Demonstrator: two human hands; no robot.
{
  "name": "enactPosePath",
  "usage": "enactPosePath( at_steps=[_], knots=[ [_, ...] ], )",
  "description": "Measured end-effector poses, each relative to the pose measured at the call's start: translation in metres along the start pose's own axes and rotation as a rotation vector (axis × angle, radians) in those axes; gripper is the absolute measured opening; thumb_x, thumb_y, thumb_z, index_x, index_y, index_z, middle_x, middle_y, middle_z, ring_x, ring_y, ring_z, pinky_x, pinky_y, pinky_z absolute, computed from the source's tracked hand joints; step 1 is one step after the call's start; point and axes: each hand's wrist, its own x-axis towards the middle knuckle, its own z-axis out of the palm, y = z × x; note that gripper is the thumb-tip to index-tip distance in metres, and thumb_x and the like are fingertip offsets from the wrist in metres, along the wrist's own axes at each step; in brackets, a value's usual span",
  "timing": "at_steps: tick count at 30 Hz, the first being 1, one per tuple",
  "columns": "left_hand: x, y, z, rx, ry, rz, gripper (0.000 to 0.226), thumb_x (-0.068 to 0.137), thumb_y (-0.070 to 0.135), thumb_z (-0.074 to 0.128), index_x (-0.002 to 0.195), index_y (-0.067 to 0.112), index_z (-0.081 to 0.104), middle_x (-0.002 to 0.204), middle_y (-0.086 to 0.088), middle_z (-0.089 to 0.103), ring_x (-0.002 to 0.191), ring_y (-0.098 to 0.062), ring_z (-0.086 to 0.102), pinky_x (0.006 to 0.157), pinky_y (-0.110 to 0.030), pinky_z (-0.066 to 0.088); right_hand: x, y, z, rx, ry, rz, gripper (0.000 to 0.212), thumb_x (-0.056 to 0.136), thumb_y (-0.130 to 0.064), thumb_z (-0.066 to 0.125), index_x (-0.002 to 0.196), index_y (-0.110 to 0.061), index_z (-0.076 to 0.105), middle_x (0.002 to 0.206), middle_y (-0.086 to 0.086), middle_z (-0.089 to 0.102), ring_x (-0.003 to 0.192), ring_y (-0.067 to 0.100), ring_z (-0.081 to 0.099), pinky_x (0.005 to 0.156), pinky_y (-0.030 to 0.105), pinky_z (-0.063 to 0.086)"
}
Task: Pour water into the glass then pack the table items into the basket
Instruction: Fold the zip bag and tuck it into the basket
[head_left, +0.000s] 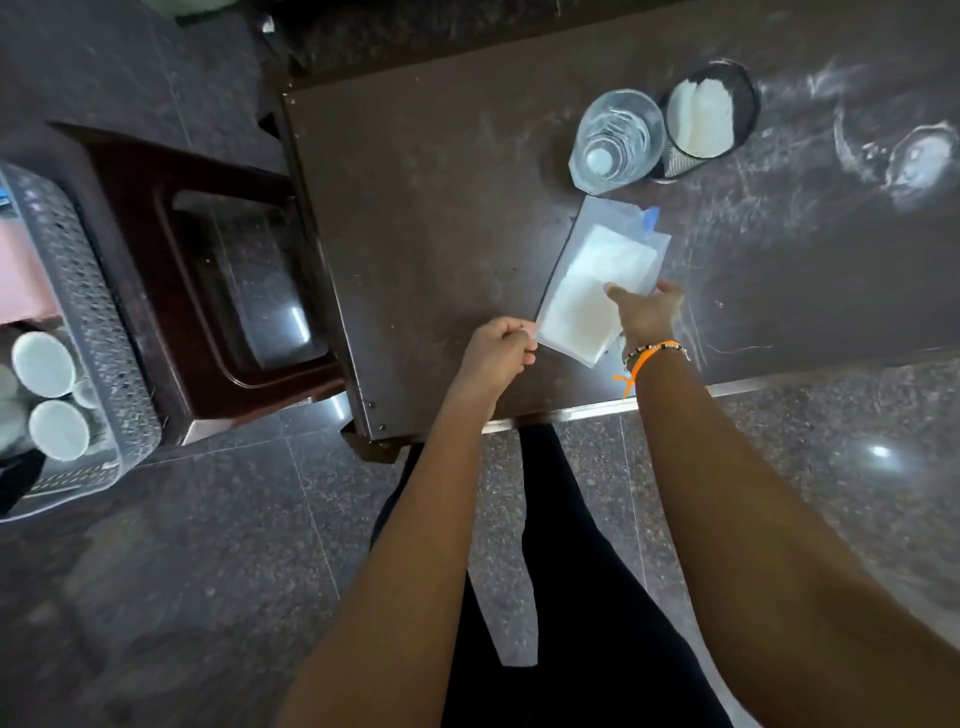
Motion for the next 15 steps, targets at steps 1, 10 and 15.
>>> enactPosePath(
  at_steps=[1, 10, 15],
  knots=[
    [0.003, 0.002, 0.004, 0.012, -0.004, -0.005, 0.027, 0.095, 0.01, 0.039, 0.112, 0.007, 0.06, 0.079, 0.003, 0.057, 0.069, -0.008, 0.054, 0.069, -0.019, 0.045, 0.006, 0.002, -0.002, -0.018, -0.046, -0.018, 0.009, 0.078, -0.003, 0.068, 0.081, -0.006, 0.06, 0.087, 0.013, 0.064, 0.08, 0.024, 0.057, 0.083, 0.041, 0.048],
    [0.016, 0.001, -0.004, 0.083, 0.132, -0.048, 0.083, 0.081, 0.038, 0.069, 0.146, 0.026, 0.018, 0.149, -0.003, 0.033, 0.13, -0.023, 0.042, 0.107, -0.042, 0.04, -0.021, -0.011, -0.013, -0.038, -0.629, -0.037, 0.021, 0.094, -0.005, 0.049, 0.112, -0.009, 0.058, 0.095, -0.003, 0.065, 0.084, 0.011, 0.062, 0.066, 0.017, 0.05],
    [0.005, -0.011, -0.029, -0.233, 0.077, 0.085, 0.053, 0.081, 0.02, 0.07, 0.128, 0.02, 0.047, 0.116, 0.004, 0.061, 0.099, -0.013, 0.061, 0.072, -0.024, 0.052, -0.048, -0.022, -0.003, -0.12, -0.757, -0.107, 0.023, 0.093, -0.013, 0.055, 0.114, -0.009, 0.062, 0.105, 0.002, 0.067, 0.088, 0.01, 0.065, 0.067, 0.014, 0.052]
  ],
)
